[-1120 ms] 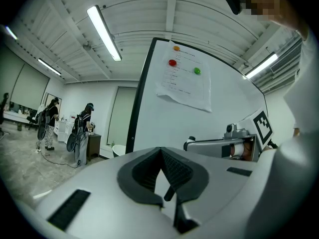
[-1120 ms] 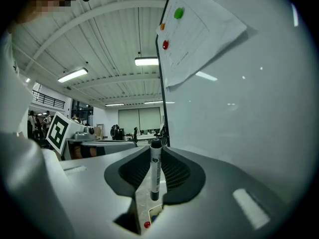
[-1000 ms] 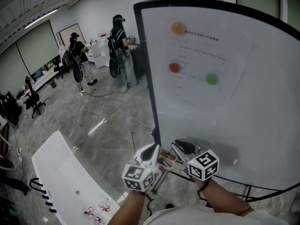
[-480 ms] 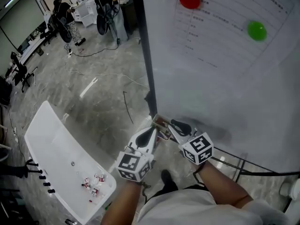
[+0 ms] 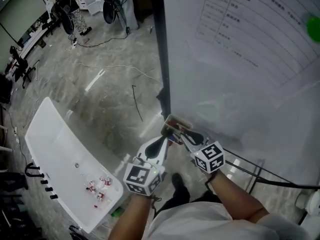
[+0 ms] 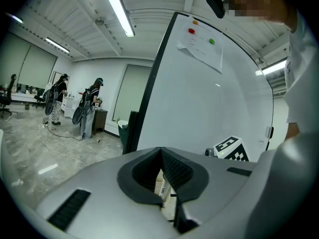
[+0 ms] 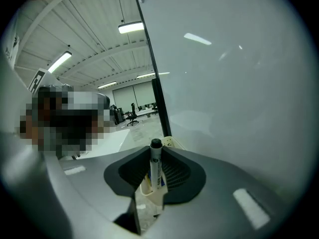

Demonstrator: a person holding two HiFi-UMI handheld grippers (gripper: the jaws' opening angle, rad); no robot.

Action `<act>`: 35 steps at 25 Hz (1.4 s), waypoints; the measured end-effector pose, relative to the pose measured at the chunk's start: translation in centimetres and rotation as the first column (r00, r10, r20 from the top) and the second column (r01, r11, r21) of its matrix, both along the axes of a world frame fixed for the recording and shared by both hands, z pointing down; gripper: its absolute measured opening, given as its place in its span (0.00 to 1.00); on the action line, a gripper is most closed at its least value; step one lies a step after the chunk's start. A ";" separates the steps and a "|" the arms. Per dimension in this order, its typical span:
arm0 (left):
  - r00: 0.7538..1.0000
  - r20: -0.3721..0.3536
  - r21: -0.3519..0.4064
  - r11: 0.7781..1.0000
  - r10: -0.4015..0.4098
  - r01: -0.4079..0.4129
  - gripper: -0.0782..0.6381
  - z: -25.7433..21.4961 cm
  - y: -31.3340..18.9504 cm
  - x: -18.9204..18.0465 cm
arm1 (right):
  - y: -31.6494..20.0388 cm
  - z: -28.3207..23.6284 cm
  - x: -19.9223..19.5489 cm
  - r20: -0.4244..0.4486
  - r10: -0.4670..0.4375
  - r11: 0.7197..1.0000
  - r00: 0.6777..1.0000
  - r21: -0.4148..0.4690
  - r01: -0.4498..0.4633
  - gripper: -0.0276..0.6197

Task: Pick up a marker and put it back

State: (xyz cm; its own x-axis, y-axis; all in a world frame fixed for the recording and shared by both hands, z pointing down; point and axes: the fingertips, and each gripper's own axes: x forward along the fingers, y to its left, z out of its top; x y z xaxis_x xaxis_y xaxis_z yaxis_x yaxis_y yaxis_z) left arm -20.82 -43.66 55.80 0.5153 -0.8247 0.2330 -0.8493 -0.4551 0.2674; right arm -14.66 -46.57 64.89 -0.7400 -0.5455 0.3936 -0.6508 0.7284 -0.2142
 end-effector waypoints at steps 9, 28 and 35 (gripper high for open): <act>1.000 0.004 0.003 1.000 0.010 -0.010 0.12 -0.3 0.5 0.9 | -0.2 -1.0 1.0 0.017 0.027 1.000 0.999 0.010 -0.028 0.18; 0.999 0.028 0.236 0.971 0.026 -0.031 0.12 -15.9 5.2 0.8 | 5.0 -22.3 0.1 0.129 -0.070 0.974 0.989 0.222 0.040 0.05; 0.997 0.039 0.258 0.964 0.059 -0.067 0.12 -18.1 5.7 1.7 | 6.1 -27.5 -0.2 0.155 -0.099 0.949 0.983 0.313 0.046 0.05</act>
